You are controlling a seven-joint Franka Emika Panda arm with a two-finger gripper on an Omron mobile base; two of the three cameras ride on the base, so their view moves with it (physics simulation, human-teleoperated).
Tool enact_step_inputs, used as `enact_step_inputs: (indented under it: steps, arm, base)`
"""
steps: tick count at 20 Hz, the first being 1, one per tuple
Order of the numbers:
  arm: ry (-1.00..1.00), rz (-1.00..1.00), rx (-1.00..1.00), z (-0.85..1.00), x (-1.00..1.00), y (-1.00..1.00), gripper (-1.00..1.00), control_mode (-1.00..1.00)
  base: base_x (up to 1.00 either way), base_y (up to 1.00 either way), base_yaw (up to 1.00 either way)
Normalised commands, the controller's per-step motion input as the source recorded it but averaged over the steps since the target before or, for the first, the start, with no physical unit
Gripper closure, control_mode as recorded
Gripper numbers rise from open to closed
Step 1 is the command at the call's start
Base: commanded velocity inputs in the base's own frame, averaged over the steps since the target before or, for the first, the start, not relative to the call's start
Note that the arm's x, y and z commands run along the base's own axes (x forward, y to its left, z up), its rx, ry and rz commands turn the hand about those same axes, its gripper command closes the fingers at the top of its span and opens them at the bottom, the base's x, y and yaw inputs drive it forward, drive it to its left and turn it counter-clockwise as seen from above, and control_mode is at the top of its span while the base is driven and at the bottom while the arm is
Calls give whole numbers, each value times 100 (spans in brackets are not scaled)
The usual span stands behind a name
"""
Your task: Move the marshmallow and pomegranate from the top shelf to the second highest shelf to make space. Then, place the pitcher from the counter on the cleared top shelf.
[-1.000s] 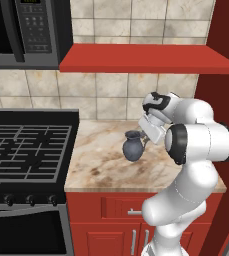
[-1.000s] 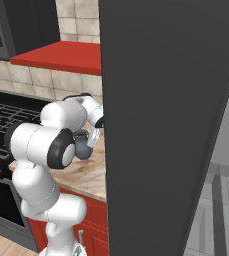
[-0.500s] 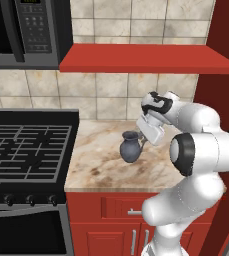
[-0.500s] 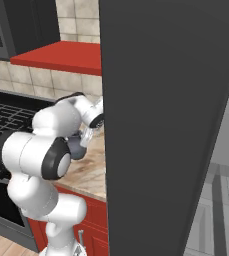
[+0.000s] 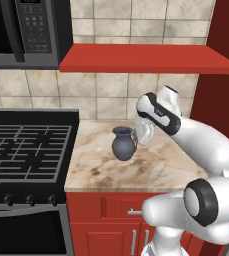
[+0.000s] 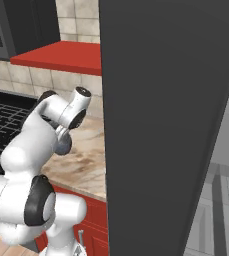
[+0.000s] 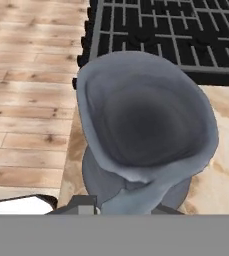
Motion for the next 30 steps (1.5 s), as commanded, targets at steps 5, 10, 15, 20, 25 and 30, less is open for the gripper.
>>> enact_step_inputs:
  steps: [5, 10, 15, 20, 25, 30]
  arm:
    - [-18, -57, 0, 8, -90, 24, 100, -100]
    - [-27, -57, 1, 33, -54, 15, 100, -100]
    - [-29, -58, 3, 56, -36, 2, 100, -100]
    - [-20, -50, 6, 69, -32, 0, 100, -100]
    - [-2, -33, 15, 89, -35, 0, 100, -100]
    - [12, -11, 25, 74, -38, 0, 100, -100]
  base:
    - [0, 0, 0]
    - [0, 0, 0]
    - [0, 0, 0]
    - [0, 0, 0]
    - [0, 0, 0]
    - [0, 0, 0]
